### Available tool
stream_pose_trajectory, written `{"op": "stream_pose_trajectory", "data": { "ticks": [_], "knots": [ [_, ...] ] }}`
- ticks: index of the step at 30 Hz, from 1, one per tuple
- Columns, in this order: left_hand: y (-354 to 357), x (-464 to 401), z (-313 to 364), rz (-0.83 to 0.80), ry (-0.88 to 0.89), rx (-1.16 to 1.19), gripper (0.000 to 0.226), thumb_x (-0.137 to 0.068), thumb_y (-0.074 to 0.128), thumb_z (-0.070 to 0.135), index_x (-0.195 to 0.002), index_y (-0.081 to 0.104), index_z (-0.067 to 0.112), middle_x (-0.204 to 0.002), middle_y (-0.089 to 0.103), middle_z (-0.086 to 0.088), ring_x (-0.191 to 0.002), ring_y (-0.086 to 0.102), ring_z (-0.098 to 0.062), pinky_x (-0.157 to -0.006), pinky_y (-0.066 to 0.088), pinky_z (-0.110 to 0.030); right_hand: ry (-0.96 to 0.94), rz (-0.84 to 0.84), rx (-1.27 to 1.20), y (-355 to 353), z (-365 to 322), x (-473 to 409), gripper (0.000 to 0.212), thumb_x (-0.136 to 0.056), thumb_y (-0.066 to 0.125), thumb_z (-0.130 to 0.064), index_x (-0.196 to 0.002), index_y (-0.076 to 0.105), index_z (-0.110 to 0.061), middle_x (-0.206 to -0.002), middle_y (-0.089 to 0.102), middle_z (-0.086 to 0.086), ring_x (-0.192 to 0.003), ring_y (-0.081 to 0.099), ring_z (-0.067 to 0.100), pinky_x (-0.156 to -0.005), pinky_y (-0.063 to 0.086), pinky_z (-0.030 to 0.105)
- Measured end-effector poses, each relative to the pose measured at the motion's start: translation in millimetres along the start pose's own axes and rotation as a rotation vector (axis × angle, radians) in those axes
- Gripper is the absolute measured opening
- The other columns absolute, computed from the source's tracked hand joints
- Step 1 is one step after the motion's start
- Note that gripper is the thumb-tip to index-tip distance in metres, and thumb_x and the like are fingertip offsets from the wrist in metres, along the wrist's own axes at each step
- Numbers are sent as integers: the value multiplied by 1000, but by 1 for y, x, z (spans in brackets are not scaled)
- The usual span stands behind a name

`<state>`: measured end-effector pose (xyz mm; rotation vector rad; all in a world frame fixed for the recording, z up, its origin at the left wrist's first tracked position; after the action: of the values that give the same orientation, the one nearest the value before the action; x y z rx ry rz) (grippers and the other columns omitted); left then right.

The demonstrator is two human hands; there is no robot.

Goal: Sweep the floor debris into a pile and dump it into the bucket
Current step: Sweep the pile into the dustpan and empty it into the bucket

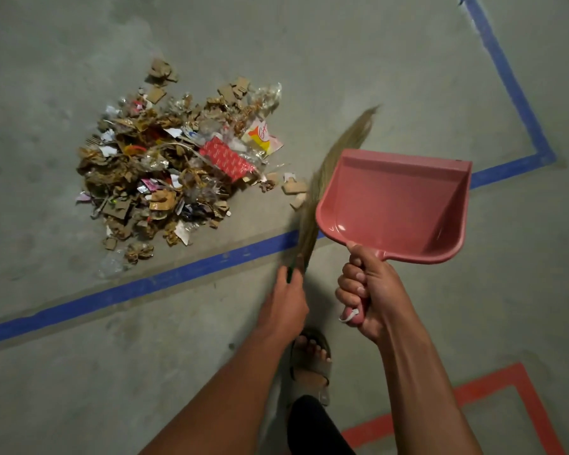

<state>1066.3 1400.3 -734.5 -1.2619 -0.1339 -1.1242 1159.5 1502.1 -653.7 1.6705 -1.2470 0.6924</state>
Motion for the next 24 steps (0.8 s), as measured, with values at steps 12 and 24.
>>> {"op": "stream_pose_trajectory", "data": {
  "ticks": [12, 24],
  "knots": [
    [-43, 22, -90, 153, -135, 18, 78, -101, 49, 11, -164, 4, 25, -145, 32, -11, -101, 61, -26, -82, 54, -40, 26, -43, 93, 23, 41, 25, 39, -101, 62, -22, -68, 40, -22, -57, 24, -4, -39, 20, 7, -32, 21, 21],
    [-78, -52, -20, 92, -133, 544, 40, -104, 45, 42, -141, 48, 28, -129, 62, -14, -114, 61, -36, -91, 50, -54, 12, -123, 111, 59, 25, 5, 43, -101, 61, -22, -66, 37, -23, -55, 23, -5, -39, 19, 7, -32, 20, 20]
  ]
}}
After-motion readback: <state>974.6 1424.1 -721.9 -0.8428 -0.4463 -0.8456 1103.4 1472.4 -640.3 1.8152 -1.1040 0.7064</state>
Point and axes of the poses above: each hand's wrist, its own x-axis away from the middle knuckle, its own y-axis out of the palm, z = x × y, the point moved 10 cm from there along -x, towards the middle knuckle
